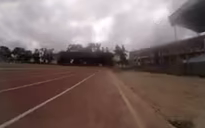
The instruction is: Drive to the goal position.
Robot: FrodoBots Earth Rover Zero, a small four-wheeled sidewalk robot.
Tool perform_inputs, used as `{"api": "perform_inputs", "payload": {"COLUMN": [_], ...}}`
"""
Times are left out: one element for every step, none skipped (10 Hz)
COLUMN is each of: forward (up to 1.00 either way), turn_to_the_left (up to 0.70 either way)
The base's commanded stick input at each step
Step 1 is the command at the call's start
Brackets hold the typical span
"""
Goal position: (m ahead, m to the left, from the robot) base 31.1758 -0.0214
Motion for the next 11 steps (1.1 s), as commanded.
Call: {"api": "perform_inputs", "payload": {"forward": [0.70,0.70,0.70,0.70,0.70,0.70,0.70,0.70,0.70,0.70,0.70], "turn_to_the_left": [-0.11,-0.17,-0.08,0.00,0.00,0.00,0.00,-0.01,-0.11,-0.21,-0.21]}}
